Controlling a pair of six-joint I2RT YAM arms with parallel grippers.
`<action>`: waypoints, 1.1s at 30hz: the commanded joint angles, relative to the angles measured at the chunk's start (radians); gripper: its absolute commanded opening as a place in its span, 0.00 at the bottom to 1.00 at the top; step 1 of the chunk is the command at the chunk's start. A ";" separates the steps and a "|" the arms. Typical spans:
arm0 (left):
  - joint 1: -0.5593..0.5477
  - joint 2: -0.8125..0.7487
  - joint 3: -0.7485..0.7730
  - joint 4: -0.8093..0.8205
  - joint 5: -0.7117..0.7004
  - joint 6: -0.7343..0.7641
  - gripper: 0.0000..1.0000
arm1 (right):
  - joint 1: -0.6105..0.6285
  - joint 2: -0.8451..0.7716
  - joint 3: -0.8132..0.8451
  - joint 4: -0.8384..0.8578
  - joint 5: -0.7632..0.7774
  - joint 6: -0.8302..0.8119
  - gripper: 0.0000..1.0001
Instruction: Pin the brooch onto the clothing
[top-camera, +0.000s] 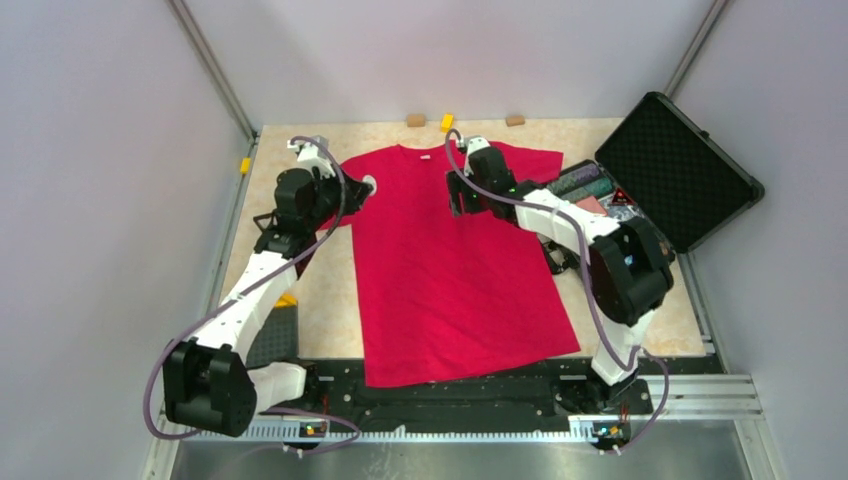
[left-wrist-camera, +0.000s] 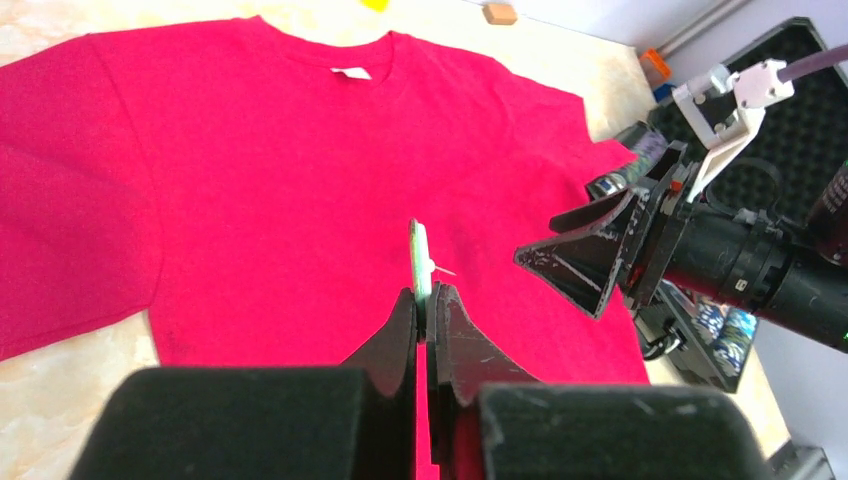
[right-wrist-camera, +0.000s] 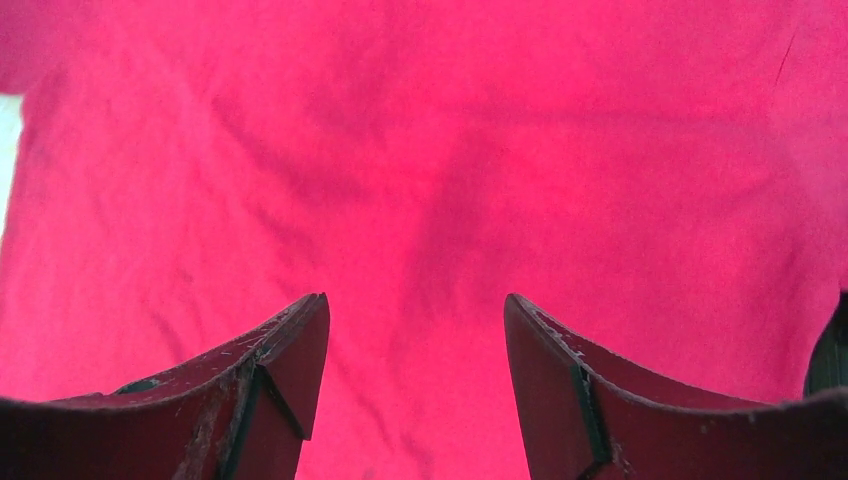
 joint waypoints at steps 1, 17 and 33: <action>0.001 0.004 -0.048 0.144 -0.081 0.001 0.00 | -0.021 0.109 0.151 -0.048 0.047 -0.050 0.66; 0.001 -0.046 -0.141 0.201 -0.005 -0.004 0.00 | -0.136 0.397 0.453 -0.197 0.024 -0.071 0.53; 0.001 -0.062 -0.164 0.198 0.034 -0.001 0.00 | -0.136 0.347 0.221 -0.153 -0.003 -0.024 0.47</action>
